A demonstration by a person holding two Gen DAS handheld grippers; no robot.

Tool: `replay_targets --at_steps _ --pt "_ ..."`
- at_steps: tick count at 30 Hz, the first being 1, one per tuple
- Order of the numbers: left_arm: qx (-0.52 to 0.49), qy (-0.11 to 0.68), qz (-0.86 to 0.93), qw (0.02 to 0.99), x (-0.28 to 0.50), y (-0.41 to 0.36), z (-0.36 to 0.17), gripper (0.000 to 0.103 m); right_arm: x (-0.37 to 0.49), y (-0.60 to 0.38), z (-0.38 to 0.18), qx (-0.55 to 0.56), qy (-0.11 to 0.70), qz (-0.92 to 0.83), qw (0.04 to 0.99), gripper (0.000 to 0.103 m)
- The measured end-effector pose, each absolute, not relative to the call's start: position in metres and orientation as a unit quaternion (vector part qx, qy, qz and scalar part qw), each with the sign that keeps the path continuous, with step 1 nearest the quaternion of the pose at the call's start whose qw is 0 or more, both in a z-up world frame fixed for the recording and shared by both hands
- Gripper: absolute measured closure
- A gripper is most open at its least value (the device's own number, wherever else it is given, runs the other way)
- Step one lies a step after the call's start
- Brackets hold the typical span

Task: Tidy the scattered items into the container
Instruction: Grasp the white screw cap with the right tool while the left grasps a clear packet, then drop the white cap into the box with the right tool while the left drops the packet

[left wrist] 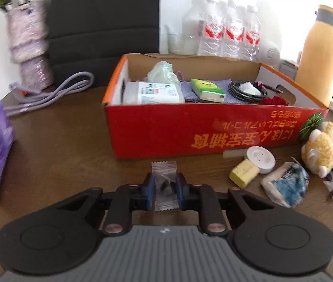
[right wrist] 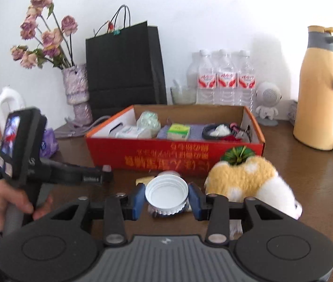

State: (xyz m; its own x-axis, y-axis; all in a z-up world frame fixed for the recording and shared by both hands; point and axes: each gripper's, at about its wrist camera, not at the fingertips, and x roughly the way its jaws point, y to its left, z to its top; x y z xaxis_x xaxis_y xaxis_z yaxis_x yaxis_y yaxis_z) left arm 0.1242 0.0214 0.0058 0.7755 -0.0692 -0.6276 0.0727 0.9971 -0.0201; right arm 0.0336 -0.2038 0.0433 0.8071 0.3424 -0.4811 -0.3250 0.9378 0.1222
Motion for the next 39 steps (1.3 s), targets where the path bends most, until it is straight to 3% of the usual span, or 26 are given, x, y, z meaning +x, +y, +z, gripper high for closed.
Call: replay_targets --at_steps 14,23,33,39 --pt "0.01 0.119 0.002 0.993 -0.053 -0.032 0.047 0.084 -0.023 -0.206 0.052 0.024 0.201 0.174 0.964 0.064" --pt "-0.01 0.052 -0.024 0.998 -0.106 -0.042 0.06 0.084 -0.09 -0.223 0.055 0.024 0.122 0.143 0.982 0.064" --pt "-0.007 0.054 -0.02 0.998 -0.108 -0.044 0.061 0.084 -0.101 -0.23 0.057 0.026 0.113 0.137 0.984 0.064" --pt "-0.023 0.029 -0.034 0.999 -0.035 -0.037 0.096 0.084 -0.056 -0.225 0.09 0.021 0.077 0.143 0.987 0.064"
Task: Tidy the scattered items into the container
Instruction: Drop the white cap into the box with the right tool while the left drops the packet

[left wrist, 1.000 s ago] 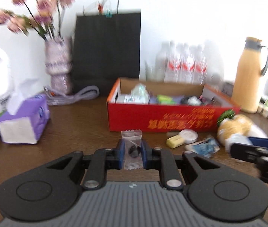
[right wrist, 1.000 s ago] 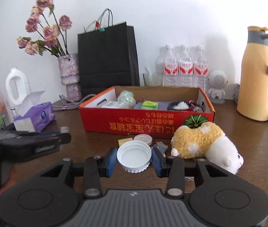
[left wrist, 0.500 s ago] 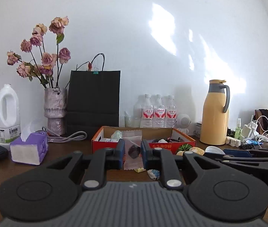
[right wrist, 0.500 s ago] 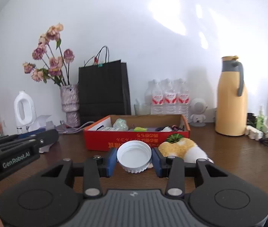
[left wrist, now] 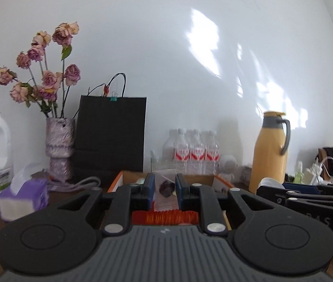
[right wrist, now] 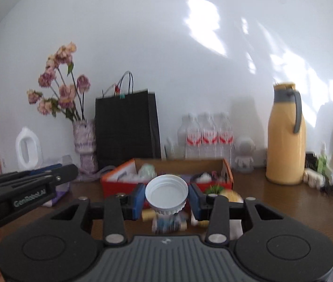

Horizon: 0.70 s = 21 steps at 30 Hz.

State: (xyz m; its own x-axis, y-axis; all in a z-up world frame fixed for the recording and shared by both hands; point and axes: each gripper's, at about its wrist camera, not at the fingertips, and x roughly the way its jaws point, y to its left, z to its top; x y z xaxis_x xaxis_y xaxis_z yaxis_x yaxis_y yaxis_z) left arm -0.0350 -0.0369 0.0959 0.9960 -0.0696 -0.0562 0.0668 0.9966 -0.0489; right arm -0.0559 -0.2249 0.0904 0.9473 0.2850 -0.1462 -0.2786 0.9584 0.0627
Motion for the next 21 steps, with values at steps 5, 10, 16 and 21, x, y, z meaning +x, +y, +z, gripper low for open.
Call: replay_targets --at_steps 5,10,16,21 --pt "-0.024 0.009 -0.03 0.999 0.053 -0.036 0.138 0.083 0.023 -0.223 0.137 0.027 0.043 0.135 0.989 0.064" --pt "0.0 0.17 -0.05 0.984 0.156 -0.042 0.143 0.085 0.131 -0.224 0.16 0.024 0.174 0.152 0.973 0.064" --pt "-0.047 0.414 -0.092 0.905 0.286 -0.039 0.093 0.088 0.279 -0.22 0.115 0.046 0.423 0.175 0.888 0.064" --pt "-0.014 0.449 -0.069 0.891 0.326 -0.039 0.059 0.088 0.323 -0.195 0.074 -0.02 0.486 0.153 0.86 0.064"
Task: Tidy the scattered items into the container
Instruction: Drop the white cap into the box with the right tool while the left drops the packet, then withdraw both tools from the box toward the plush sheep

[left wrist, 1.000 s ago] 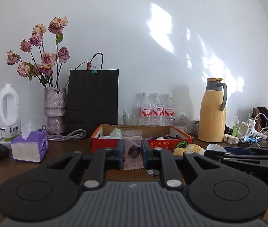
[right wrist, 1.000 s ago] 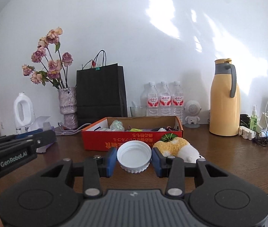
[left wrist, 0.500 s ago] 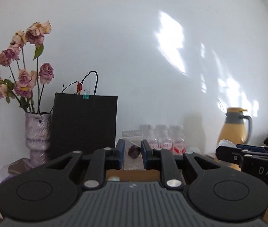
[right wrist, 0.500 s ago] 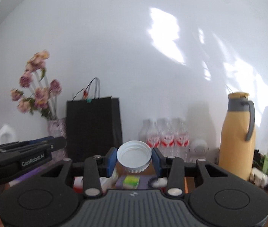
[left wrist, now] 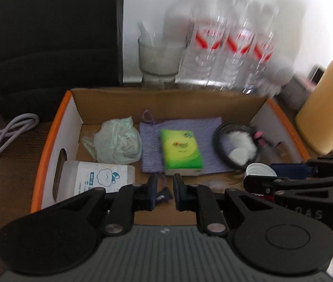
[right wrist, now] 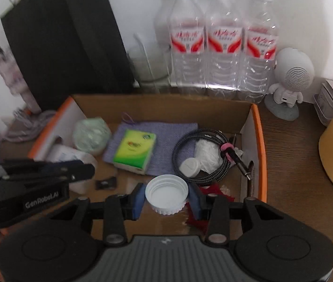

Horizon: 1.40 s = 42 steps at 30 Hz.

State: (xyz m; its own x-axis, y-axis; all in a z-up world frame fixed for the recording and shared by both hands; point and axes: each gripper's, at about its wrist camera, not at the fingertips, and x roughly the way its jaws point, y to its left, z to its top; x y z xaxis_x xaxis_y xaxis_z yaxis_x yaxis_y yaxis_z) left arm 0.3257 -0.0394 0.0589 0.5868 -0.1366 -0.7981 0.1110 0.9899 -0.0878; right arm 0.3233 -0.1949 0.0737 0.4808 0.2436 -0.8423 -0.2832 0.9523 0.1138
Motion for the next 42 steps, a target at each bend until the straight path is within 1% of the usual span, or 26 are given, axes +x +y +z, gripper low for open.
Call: replay_targets --at_steps 4,5,6,8,9,11,12,13,16,18,20,21,23,24,26,28,30,31,33,36,39,42 --pt "-0.012 0.457 -0.072 0.887 0.331 -0.035 0.052 0.085 0.338 -0.182 0.05 -0.042 0.518 0.143 0.842 0.064" --pt "-0.01 0.458 -0.072 0.886 0.33 -0.034 0.053 0.085 0.339 -0.18 0.047 -0.043 0.522 0.142 0.84 0.062" --pt "-0.01 0.459 -0.071 0.885 0.329 -0.033 0.054 0.081 0.34 -0.179 0.045 -0.041 0.524 0.141 0.839 0.059" --pt "-0.019 0.463 -0.074 0.883 0.329 -0.029 0.056 0.081 0.342 -0.18 0.044 -0.037 0.526 0.14 0.838 0.046" --pt "-0.023 0.465 -0.075 0.882 0.328 -0.027 0.058 0.08 0.342 -0.18 0.045 -0.036 0.526 0.137 0.839 0.045" --pt "-0.028 0.464 -0.073 0.883 0.323 -0.025 0.066 0.076 0.341 -0.182 0.052 -0.032 0.523 0.132 0.841 0.044" --pt "-0.029 0.461 -0.067 0.885 0.319 -0.024 0.072 0.059 0.339 -0.183 0.058 -0.027 0.521 0.133 0.843 0.044" --pt "-0.029 0.456 -0.061 0.888 0.315 -0.024 0.078 0.038 0.337 -0.185 0.064 -0.02 0.519 0.134 0.844 0.043" --pt "-0.025 0.431 -0.075 0.899 0.301 -0.024 0.1 0.022 0.33 -0.191 0.085 -0.003 0.508 0.135 0.851 0.036" --pt "-0.019 0.428 -0.075 0.9 0.291 -0.023 0.11 0.017 0.321 -0.195 0.099 0.0 0.499 0.134 0.856 0.033" --pt "-0.018 0.426 -0.063 0.902 0.279 -0.021 0.117 0.013 0.311 -0.199 0.11 -0.001 0.492 0.128 0.861 0.027" --pt "-0.015 0.421 -0.051 0.905 0.271 -0.021 0.12 0.009 0.305 -0.201 0.115 -0.002 0.488 0.124 0.864 0.025" --pt "0.005 0.38 -0.019 0.925 0.248 -0.023 0.126 0.004 0.29 -0.203 0.122 -0.012 0.472 0.107 0.875 0.022" --pt "0.019 0.34 -0.005 0.94 0.231 -0.026 0.128 0.001 0.28 -0.204 0.125 -0.015 0.458 0.099 0.883 0.022" --pt "0.035 0.235 0.008 0.971 0.192 -0.026 0.126 0.0 0.252 -0.206 0.13 -0.004 0.4 0.1 0.911 0.022" --pt "0.03 0.155 0.005 0.987 0.159 -0.024 0.118 0.0 0.217 -0.211 0.13 0.01 0.298 0.136 0.945 0.022" --pt "0.016 0.124 0.003 0.992 0.139 -0.023 0.111 0.0 0.182 -0.216 0.125 0.024 0.198 0.154 0.968 0.022" --pt "0.011 0.118 0.002 0.993 0.134 -0.022 0.109 0.0 0.171 -0.217 0.121 0.028 0.169 0.15 0.974 0.019" --pt "0.008 0.12 -0.002 0.993 0.129 -0.02 0.108 0.0 0.16 -0.218 0.117 0.036 0.158 0.142 0.977 0.018" --pt "0.018 0.13 -0.004 0.991 0.124 -0.017 0.108 0.0 0.154 -0.223 0.117 0.03 0.171 0.138 0.975 0.018" --pt "0.028 0.142 -0.064 0.987 0.111 -0.017 0.093 0.0 0.135 -0.241 0.112 0.026 0.173 0.116 0.978 0.016" --pt "0.081 0.172 -0.157 0.969 0.1 -0.038 0.061 0.0 0.12 -0.273 0.092 0.055 0.233 0.13 0.962 0.015"
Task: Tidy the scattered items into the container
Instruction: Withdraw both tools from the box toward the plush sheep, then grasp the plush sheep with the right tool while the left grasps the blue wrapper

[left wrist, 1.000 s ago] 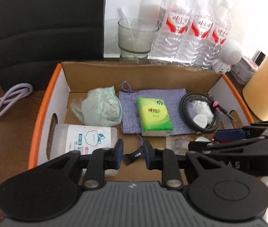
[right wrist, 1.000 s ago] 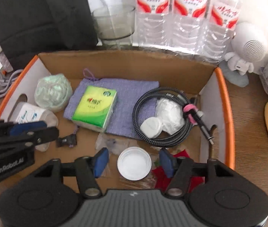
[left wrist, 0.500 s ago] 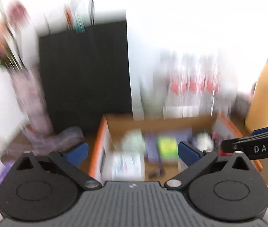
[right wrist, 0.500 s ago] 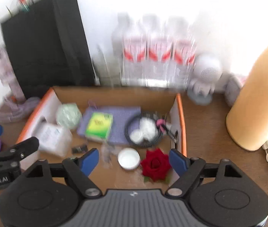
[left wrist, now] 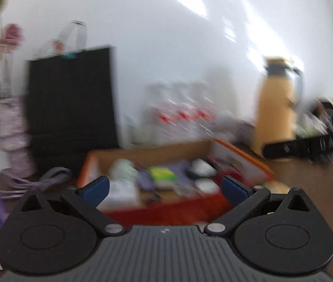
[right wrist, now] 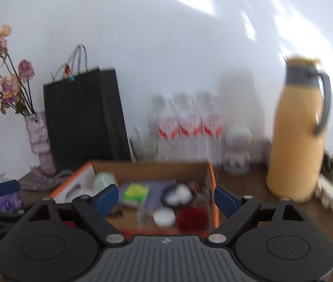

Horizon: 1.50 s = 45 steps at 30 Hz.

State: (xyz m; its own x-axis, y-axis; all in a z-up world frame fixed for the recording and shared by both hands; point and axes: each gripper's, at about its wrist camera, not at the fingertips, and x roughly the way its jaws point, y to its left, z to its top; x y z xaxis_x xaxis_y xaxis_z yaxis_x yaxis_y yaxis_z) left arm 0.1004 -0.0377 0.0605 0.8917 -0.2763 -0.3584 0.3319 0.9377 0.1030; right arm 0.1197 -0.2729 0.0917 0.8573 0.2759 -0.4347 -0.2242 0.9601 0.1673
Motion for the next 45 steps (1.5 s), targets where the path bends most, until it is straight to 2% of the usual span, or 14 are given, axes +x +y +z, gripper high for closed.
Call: replay_targets --at_steps 5,7,11,13,15,16,19,27,34,36,37,38,43,45 --pt "0.14 0.216 -0.243 0.935 0.101 -0.08 0.016 0.003 0.092 -0.299 0.054 0.065 0.303 0.11 0.944 0.015" --pt "0.136 0.24 -0.248 0.929 0.108 -0.087 0.007 0.018 0.09 -0.305 0.039 0.045 0.327 0.083 0.94 0.016" --pt "0.137 0.27 -0.253 0.919 0.118 -0.09 -0.002 0.03 0.092 -0.313 0.017 0.06 0.351 0.079 0.931 0.018" --pt "0.137 0.284 -0.255 0.914 0.121 -0.09 -0.004 0.049 0.094 -0.309 0.011 0.063 0.357 0.083 0.928 0.019" --pt "0.136 0.286 -0.249 0.915 0.122 -0.089 -0.005 0.061 0.096 -0.304 0.006 0.053 0.357 0.081 0.929 0.032" --pt "0.136 0.285 -0.248 0.916 0.121 -0.088 -0.005 0.068 0.096 -0.301 0.005 0.046 0.358 0.076 0.93 0.049" --pt "0.133 0.268 -0.241 0.923 0.111 -0.086 0.0 0.082 0.092 -0.3 0.015 0.053 0.349 0.084 0.932 0.051" --pt "0.087 0.205 -0.15 0.963 0.05 -0.04 0.047 0.086 0.046 -0.271 0.072 0.004 0.308 0.146 0.94 0.055" --pt "0.045 0.211 -0.117 0.969 0.004 -0.001 0.064 0.086 -0.003 -0.231 0.114 -0.06 0.315 0.164 0.933 0.057" --pt "0.041 0.215 -0.114 0.969 -0.002 0.002 0.061 0.085 -0.002 -0.218 0.116 -0.056 0.311 0.158 0.936 0.05" --pt "0.036 0.22 -0.112 0.969 -0.004 0.002 0.058 0.085 0.003 -0.21 0.111 -0.057 0.313 0.153 0.936 0.038" --pt "0.031 0.226 -0.108 0.968 -0.005 0.004 0.054 0.085 0.01 -0.202 0.104 -0.062 0.314 0.157 0.934 0.035" --pt "0.023 0.242 -0.089 0.966 -0.017 0.008 0.044 0.084 0.032 -0.194 0.068 -0.042 0.29 0.141 0.946 0.037" --pt "0.023 0.239 -0.09 0.967 -0.023 0.011 0.043 0.084 0.021 -0.214 0.076 0.019 0.269 0.169 0.948 0.032"
